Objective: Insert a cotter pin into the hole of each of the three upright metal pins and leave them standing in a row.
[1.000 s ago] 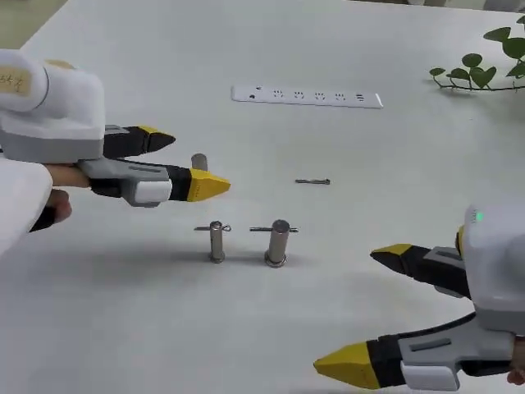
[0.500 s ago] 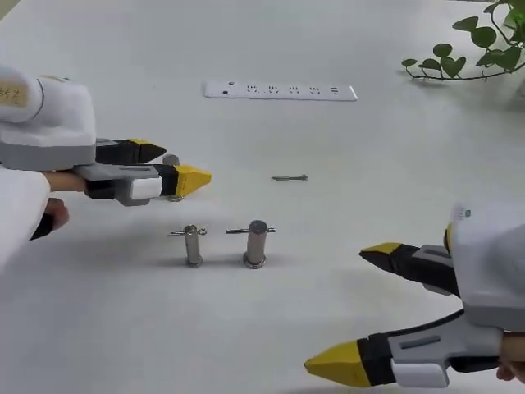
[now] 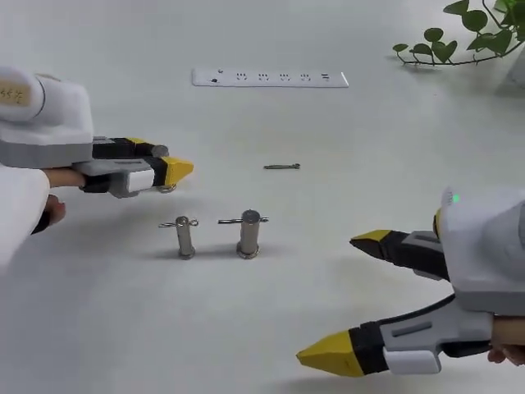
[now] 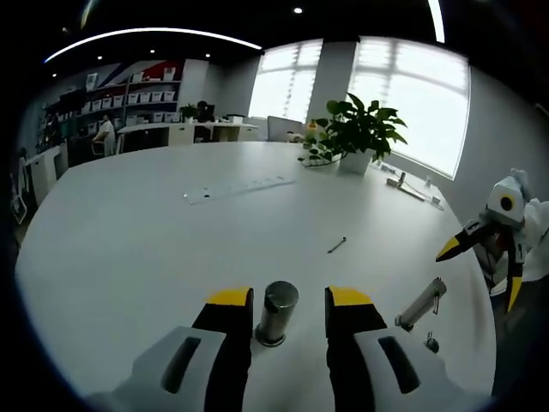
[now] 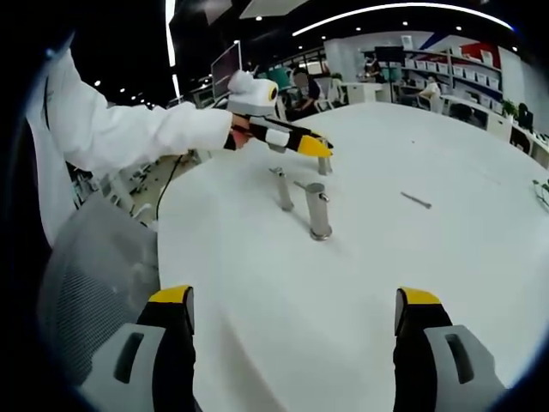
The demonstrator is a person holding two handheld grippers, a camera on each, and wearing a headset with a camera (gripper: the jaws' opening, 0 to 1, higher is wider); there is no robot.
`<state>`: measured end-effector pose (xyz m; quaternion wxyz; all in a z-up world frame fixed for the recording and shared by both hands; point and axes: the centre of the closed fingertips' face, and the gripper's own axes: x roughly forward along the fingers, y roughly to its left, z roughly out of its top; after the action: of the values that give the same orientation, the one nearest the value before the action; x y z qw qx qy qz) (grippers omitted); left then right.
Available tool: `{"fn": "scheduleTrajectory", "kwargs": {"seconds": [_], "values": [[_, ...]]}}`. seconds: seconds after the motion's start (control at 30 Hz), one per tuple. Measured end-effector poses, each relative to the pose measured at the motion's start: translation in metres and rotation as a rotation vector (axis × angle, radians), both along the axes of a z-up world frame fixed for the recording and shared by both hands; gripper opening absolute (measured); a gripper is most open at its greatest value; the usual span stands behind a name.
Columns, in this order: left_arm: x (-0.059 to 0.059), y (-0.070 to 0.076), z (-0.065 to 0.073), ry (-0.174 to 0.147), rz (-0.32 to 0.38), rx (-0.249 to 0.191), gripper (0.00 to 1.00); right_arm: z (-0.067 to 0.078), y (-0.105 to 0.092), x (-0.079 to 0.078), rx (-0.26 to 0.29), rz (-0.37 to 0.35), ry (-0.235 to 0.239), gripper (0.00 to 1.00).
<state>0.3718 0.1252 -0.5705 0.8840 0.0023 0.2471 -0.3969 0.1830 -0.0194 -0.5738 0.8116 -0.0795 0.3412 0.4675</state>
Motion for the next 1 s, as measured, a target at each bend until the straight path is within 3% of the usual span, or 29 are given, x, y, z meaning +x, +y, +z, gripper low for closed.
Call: {"fn": "scheduleTrajectory", "kwargs": {"seconds": [0.07,0.2,0.4,0.5,0.53,1.0], "values": [[-0.0003,0.0003,-0.0038,-0.008,-0.003,0.029,0.28,0.0017,0.0003,-0.0006,0.002,0.001,-0.003,0.95],[-0.003,-0.0013,-0.0056,0.002,-0.005,0.021,0.23,0.0029,0.0001,-0.0014,0.001,0.001,-0.01,0.95],[-0.0003,-0.0014,-0.0071,-0.013,0.016,0.043,0.19,0.0034,-0.0007,-0.003,0.002,-0.005,-0.009,0.95],[0.0015,0.0004,-0.0073,-0.025,0.027,0.057,0.14,0.0051,-0.0004,-0.0034,0.003,-0.007,-0.01,0.96],[0.0023,0.0015,-0.0071,-0.048,0.02,0.081,0.12,0.0054,-0.0004,-0.0039,0.001,-0.006,-0.011,0.96],[-0.0039,-0.0006,-0.0043,-0.097,-0.018,0.126,0.11,0.0106,0.003,-0.0052,0.001,0.014,-0.022,0.96]]}}
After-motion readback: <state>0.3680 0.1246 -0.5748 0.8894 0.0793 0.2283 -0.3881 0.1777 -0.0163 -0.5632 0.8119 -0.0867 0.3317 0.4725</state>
